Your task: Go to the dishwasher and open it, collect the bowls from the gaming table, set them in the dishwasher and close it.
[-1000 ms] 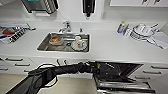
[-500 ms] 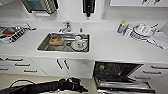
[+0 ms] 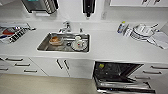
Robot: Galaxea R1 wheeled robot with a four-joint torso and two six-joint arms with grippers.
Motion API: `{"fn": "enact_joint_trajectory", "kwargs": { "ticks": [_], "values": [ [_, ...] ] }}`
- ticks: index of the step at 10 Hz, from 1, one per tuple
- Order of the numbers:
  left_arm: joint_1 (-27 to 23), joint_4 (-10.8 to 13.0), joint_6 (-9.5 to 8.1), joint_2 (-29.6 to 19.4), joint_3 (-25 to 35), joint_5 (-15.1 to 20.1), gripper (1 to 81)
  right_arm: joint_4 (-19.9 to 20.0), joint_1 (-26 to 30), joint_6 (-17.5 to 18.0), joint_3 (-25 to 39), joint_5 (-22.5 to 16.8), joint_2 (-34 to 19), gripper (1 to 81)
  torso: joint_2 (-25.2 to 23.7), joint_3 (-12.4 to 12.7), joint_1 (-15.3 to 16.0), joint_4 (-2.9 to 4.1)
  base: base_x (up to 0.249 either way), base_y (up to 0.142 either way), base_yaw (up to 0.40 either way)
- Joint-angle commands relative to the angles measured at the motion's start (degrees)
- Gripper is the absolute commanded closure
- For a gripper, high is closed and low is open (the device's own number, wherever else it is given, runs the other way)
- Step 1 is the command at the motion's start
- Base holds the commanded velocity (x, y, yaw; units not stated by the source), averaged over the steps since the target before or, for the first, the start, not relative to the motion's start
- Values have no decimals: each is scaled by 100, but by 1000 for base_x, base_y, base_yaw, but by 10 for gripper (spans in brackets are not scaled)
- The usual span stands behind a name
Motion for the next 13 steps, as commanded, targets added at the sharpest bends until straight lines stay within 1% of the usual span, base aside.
{"fn": "enact_joint_trajectory", "kwargs": {
  "ticks": [1, 2, 3, 4, 5, 6, 7, 9, 11, 12, 13],
  "values": [
    [1110, 700, 39, -263, -590, -1016, 10, 388, 1066, 113, 956, -556, -612, 811, 0, 0, 0, 0, 0, 0, 0],
    [1426, 717, 47, -184, -885, -1304, 10, 432, 1321, 209, 1096, -625, -682, 811, 0, 0, 0, 0, 0, 0, 0],
    [1664, 840, 47, -139, -1073, -1517, 10, 441, 1514, 386, 1105, -644, -727, 811, 0, 0, -2, 0, 0, 0, 0],
    [1866, 902, 47, -78, -1273, -1708, 10, 441, 1717, 542, 1131, -644, -796, 811, 0, 0, -2, 0, 0, 0, 0],
    [2059, 911, 47, -52, -1380, -1815, 10, 441, 1927, 701, 1114, -652, -840, 811, 0, 0, -2, 0, 0, 0, 0],
    [2218, 997, 48, 27, -1546, -1886, 10, 475, 2190, 998, 1096, -731, -970, 811, 0, 2, -2, 0, 0, 0, 0],
    [2376, 1113, 47, 115, -1697, -1886, 10, 467, 2462, 1194, 1219, -740, -1175, 811, 0, 2, -2, 0, 0, 0, 0],
    [2693, 1324, 47, 229, -1952, -1904, 10, 476, 2912, 1467, 1290, -810, -1360, 811, 0, 2, -2, 0, 0, 0, 0],
    [3010, 1456, 56, 405, -2277, -1904, 10, 458, 3264, 1485, 1114, -767, -1236, 811, 0, 0, -2, 0, 0, 0, 0],
    [3210, 1508, 47, 606, -2591, -2112, 10, 467, 3491, 1510, 825, -784, -1061, 811, 0, 0, -2, 0, 0, 0, 0],
    [3378, 1508, 47, 722, -2813, -2238, 10, 467, 3712, 1643, 586, -810, -929, 811, 0, 2, -2, 0, 0, 0, 0]
  ]
}}
